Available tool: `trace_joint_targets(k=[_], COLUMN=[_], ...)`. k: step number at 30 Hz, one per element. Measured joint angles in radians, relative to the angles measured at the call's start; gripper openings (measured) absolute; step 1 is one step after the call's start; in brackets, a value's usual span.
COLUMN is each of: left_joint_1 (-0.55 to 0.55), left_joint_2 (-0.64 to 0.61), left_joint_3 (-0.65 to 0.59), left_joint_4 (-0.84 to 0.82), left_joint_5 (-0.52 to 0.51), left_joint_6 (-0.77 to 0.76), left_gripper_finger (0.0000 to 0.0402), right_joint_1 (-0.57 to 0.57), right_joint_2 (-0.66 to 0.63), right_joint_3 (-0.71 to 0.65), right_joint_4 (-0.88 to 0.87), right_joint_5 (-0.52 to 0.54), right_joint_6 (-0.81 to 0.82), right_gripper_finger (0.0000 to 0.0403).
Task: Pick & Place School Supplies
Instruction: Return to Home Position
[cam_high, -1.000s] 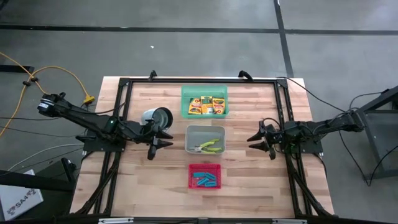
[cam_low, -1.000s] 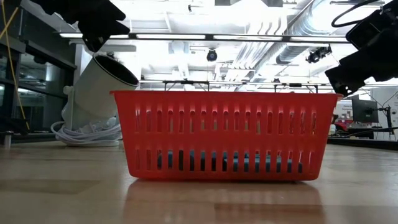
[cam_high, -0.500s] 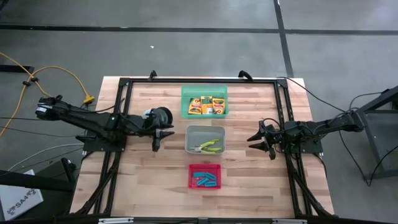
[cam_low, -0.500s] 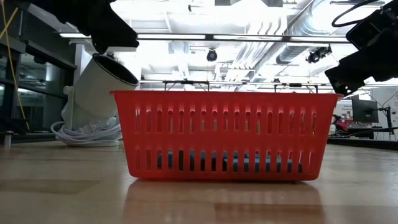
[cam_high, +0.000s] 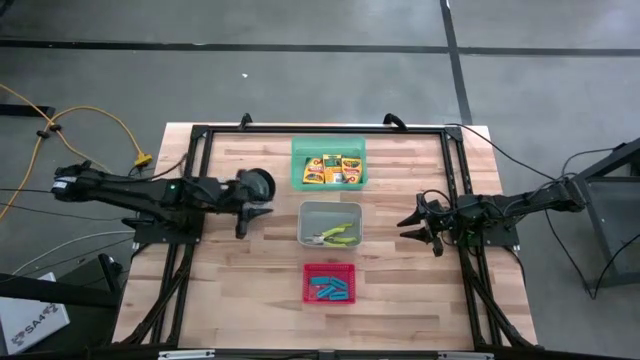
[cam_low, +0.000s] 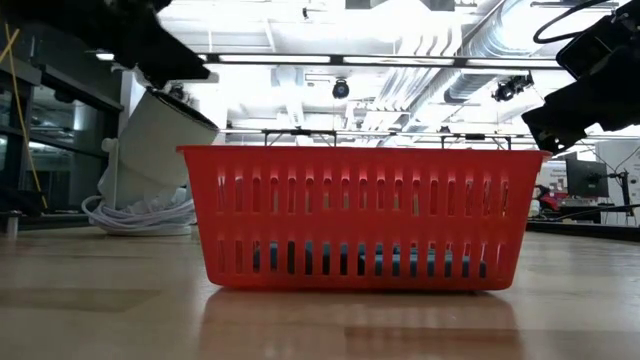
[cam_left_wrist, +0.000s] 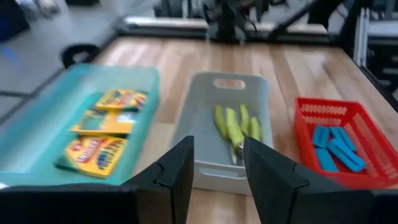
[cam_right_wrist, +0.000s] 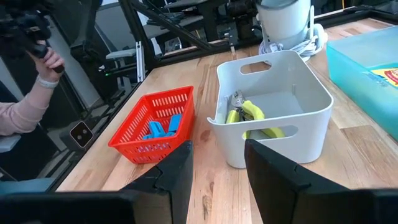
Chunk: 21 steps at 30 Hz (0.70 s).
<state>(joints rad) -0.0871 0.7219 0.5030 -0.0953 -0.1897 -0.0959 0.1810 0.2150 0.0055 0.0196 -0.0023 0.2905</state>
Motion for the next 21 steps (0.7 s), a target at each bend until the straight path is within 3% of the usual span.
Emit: trace_joint_targets(k=[11,21], left_joint_1=[0.005,-0.017], left_joint_2=[-0.293,-0.408], left_joint_3=[-0.309,-0.415], left_joint_4=[0.236,0.272], left_joint_5=[0.031,0.13], left_joint_6=[0.101,0.178], left_gripper_finger=[0.0133,0.0133], right_joint_1=[0.0,0.0], right_joint_2=[0.0,0.0], right_joint_3=[0.0,0.0], right_joint_4=[0.0,0.0], right_joint_5=[0.0,-0.001], right_joint_6=[0.0,0.0], right_gripper_finger=[0.0136,0.0136])
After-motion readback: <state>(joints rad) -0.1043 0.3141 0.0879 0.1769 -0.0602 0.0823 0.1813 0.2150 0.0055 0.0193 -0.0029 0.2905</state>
